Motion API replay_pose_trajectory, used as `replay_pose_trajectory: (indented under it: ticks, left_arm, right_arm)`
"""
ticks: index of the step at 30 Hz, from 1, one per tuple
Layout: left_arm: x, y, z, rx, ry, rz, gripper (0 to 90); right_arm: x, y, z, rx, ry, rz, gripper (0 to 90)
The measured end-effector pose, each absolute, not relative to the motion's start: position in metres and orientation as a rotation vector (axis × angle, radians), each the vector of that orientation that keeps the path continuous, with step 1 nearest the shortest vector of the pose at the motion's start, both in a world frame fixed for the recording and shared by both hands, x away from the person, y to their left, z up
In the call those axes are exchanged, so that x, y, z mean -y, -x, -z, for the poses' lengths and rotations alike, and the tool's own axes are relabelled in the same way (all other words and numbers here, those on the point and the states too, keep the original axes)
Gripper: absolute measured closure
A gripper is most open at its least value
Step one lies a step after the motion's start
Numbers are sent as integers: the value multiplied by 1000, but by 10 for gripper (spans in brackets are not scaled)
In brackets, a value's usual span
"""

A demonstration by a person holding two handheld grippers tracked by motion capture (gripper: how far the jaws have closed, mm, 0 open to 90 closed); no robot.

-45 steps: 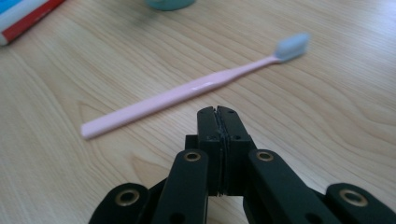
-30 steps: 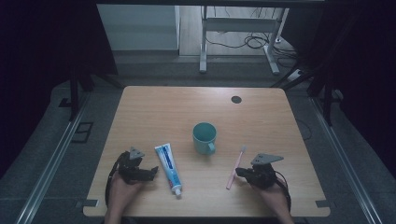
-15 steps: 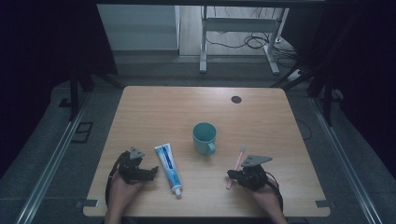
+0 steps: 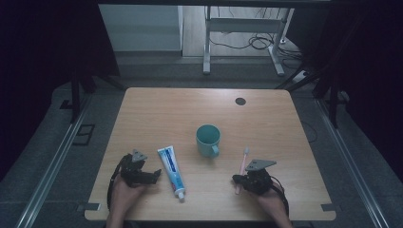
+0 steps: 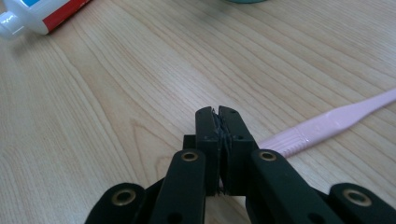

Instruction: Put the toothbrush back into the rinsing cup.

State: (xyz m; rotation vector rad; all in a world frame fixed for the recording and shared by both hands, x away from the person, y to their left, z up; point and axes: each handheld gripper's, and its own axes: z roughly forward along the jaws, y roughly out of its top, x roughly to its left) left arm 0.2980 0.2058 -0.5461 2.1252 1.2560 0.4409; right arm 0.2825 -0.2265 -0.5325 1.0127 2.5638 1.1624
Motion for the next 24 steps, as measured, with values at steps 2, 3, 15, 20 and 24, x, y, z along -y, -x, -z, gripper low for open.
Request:
replay_pose_trajectory:
  ticks: [2,3,15,20,24]
  left_arm:
    - [-206,-298,546,-1256,-2125,-441,4]
    - [-206,-298,546,-1255,-2127,-441,4]
    - [-206,-298,546,-1255,-2128,-441,2]
    - [-206,-298,546,-1255,-2128,-441,2]
    - [-206,-298,546,-1255,-2128,-441,2]
  right_arm:
    - [229,-282,532,-2559,-1017,-1161,870]
    - [230,-282,532,-2559,-1020,-1160,870]
    - [253,-281,531,-2524,-1080,-1150,871]
    - [260,-282,531,-2525,-1102,-1141,870]
    - [265,-283,531,-2520,-1112,-1133,871]
